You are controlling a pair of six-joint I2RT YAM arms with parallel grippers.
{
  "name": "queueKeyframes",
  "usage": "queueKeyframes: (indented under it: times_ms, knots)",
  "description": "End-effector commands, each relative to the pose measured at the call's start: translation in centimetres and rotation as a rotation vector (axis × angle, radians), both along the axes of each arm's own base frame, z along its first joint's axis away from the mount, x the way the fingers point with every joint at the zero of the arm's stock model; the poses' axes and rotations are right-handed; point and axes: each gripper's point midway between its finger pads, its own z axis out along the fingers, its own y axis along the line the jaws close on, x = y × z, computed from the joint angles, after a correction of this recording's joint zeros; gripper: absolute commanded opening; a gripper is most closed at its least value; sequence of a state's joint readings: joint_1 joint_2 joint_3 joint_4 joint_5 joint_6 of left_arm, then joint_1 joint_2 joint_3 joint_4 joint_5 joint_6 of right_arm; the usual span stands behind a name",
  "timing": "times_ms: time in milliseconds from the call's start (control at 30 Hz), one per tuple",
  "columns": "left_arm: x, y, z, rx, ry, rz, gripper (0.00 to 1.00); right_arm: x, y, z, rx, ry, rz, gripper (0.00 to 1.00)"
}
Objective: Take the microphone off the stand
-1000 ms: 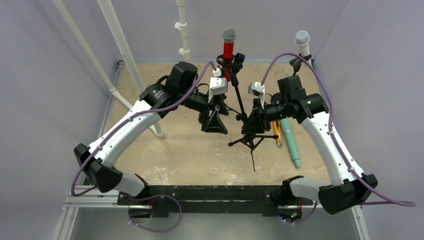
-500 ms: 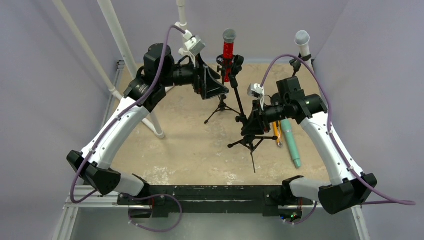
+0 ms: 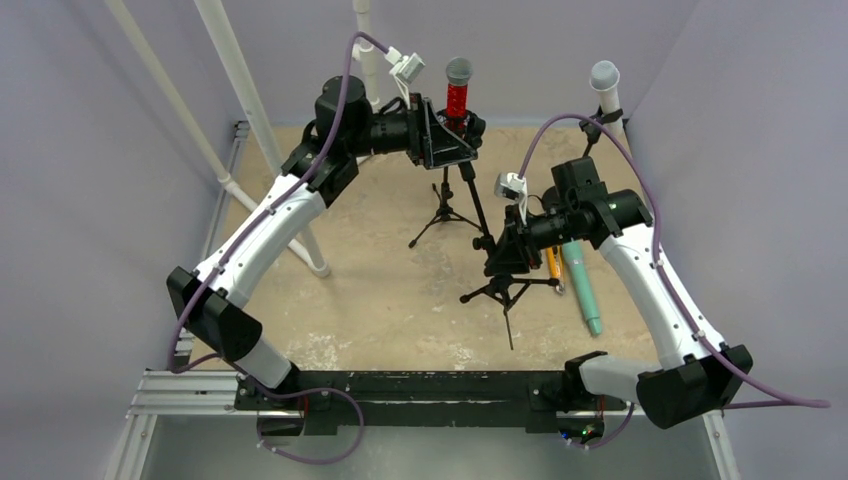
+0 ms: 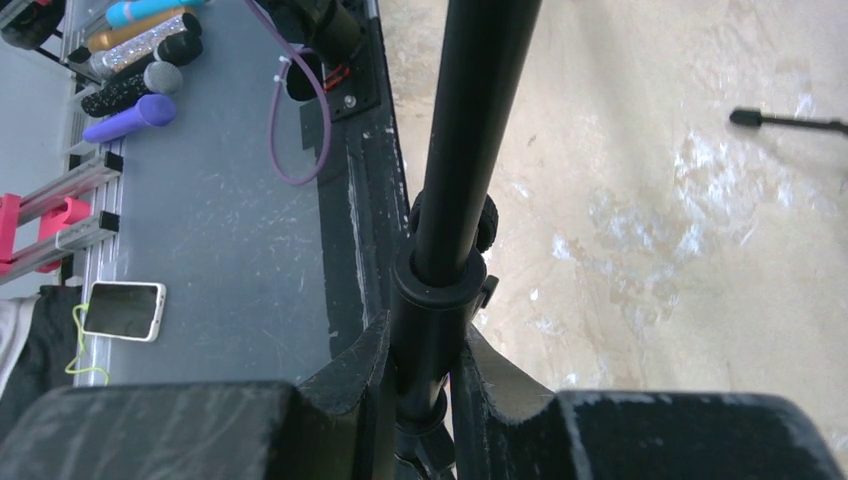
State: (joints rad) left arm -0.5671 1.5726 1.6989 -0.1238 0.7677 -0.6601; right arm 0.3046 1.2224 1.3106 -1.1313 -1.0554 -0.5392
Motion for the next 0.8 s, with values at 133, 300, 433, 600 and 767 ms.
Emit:
queueKeyframes:
  times_ms: [133,300,433,600,767]
  knots:
    - [-1.7,-1.9,0.9,-0.048,-0.014,-0.094,0.04,0.5,0.1,1.1,0.018,-0.065,0.003,0.0]
    - [-2.4,-1.9,-1.5,-0.022,0.031,-0.109,0.0,1.3,0.4,1.6,0.034,-0.068,-0.022,0.0]
    - [-3.5,-2.3,-2.7,-0.011,0.011,-0.132,0.0,1.8,0.6,2.2,0.044,-0.084,-0.042,0.0]
    - [-4.7,-2.8,-4.2,0.011,0.014,-0.152,0.0,2.3,0.6,3.0,0.054,-0.107,-0.062,0.0]
    - [-5.1,-3.1,-5.2,0.026,0.024,-0.156,0.0,2.6,0.8,3.6,0.065,-0.117,-0.072,0.0]
